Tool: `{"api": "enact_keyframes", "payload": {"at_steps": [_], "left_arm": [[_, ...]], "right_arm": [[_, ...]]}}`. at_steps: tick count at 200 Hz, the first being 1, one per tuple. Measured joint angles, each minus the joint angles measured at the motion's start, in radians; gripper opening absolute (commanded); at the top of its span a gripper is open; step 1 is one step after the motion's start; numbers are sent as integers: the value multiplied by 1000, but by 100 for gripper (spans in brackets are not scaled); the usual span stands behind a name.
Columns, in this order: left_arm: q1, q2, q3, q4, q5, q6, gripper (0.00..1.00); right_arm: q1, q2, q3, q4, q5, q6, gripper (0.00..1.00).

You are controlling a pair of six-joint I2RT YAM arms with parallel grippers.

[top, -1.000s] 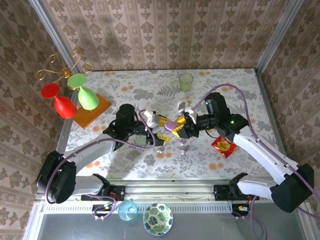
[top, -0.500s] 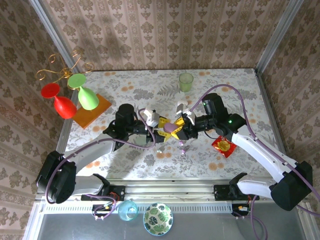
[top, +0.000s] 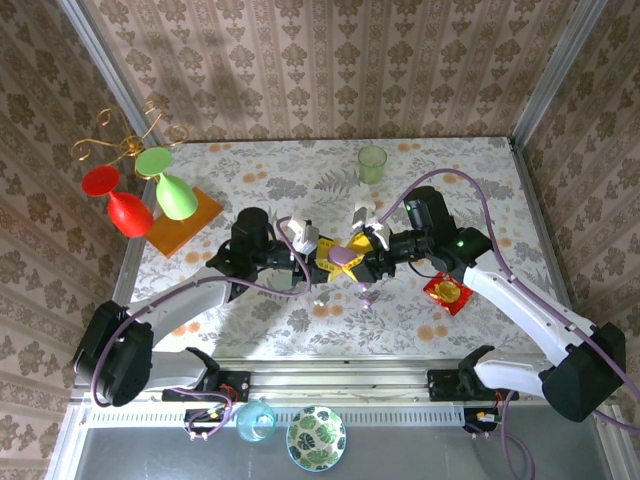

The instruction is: Insert wireless bluetooth earbuds into charging case

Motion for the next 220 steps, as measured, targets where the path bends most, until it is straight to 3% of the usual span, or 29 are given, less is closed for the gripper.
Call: {"api": "enact_keyframes", "payload": {"at_steps": [150, 220], "left_arm": [[4, 4, 0, -30, 8, 54, 24], [4, 4, -1, -26, 11, 54, 24]], "right_arm": [[-48, -42, -42, 126, 80, 69, 60], [-55, -63, -51, 169, 137, 115, 75]]}}
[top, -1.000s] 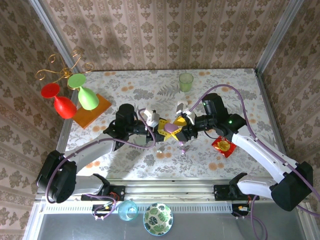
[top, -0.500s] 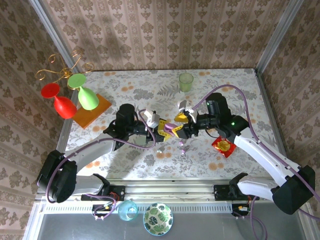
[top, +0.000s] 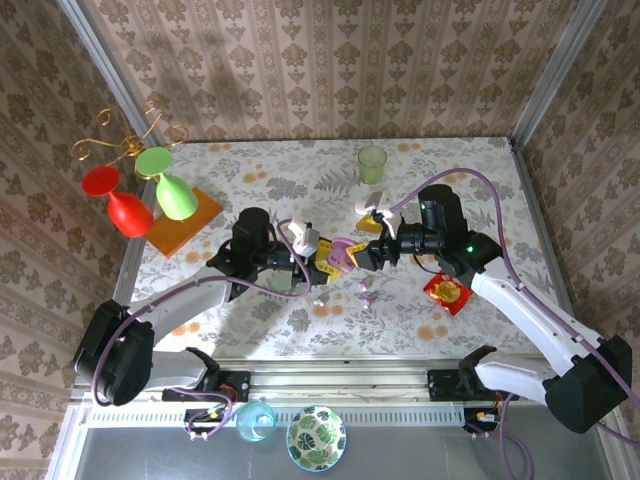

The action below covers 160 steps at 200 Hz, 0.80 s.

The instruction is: Insert wireless bluetooth earbuds into charging case

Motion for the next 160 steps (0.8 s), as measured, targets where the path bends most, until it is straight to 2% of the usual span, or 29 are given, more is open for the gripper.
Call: {"api": "enact_keyframes", "payload": {"at_steps": [32, 70, 117, 149, 160], "left_arm": [[1, 0, -5, 10, -5, 0, 24], [37, 2, -48, 97, -41, -17, 25], [132, 45, -141, 344, -105, -129, 24], [146, 24, -160, 385, -133, -141, 24], [148, 8, -162, 384, -138, -140, 25]], "right_arm": [[-5, -5, 0, 6, 1, 14, 84], [-5, -62, -37, 34, -17, 27, 88], [-51, -192, -206, 193, -27, 158, 87], [-82, -193, -303, 240, 64, 288, 85], [-95, -181, -320, 237, 101, 334, 80]]}}
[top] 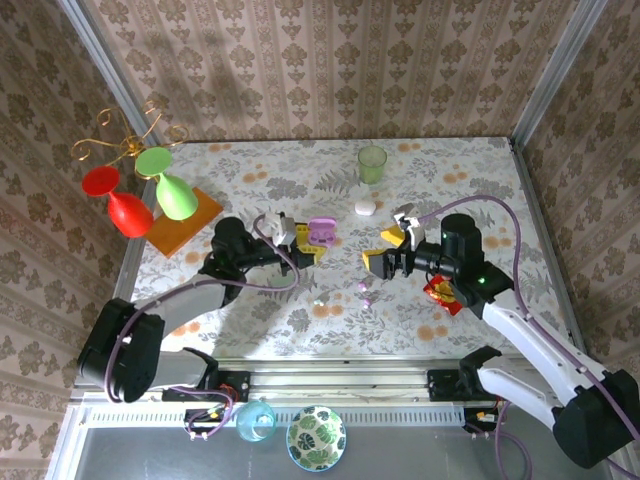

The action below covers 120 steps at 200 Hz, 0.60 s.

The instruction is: Insert wireless bluetooth earbuds into charging case

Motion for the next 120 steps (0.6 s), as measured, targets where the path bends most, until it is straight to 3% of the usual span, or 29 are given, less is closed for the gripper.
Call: {"api": "enact_keyframes", "payload": {"at_steps": [35, 82, 120], "left_arm": [[3, -57, -1, -15, -7, 7, 25], [3, -69, -1, -47, -8, 8, 25], [3, -78, -1, -50, -8, 10, 25]], "right_arm": [[-17, 189, 9, -52, 50, 79, 75], [-10, 494, 47, -85, 11, 114, 70], [2, 637, 84, -56, -22, 133, 63]]}}
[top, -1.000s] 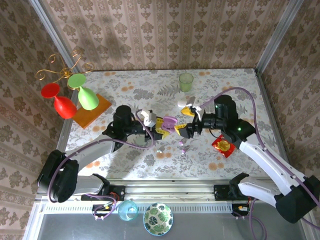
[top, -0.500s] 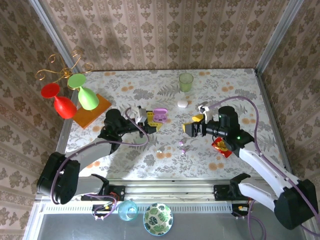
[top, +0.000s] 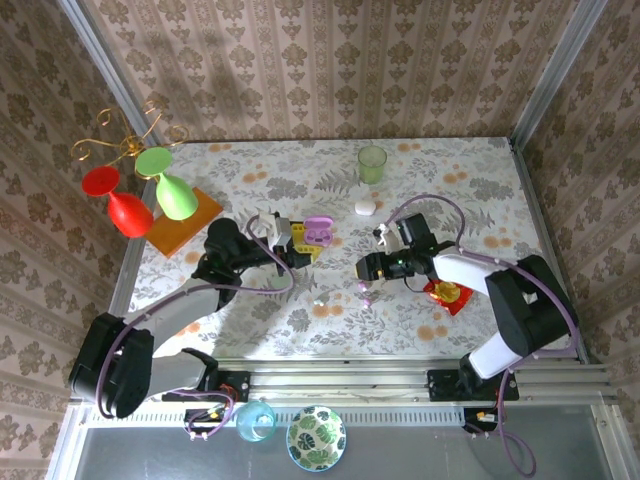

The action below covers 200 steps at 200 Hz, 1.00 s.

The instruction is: Insert wireless bluetooth earbuds into charging case

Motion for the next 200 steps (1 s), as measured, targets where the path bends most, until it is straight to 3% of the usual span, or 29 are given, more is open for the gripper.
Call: {"api": "enact_keyframes", "payload": {"at_steps": [70, 200], "left_arm": [[0, -4, 0, -22, 0, 15, 25], [0, -4, 0, -33, 1, 17, 25]], "right_arm": [[18, 133, 48, 63, -38, -6, 56], [52, 38, -13, 39, -64, -36, 48]]}}
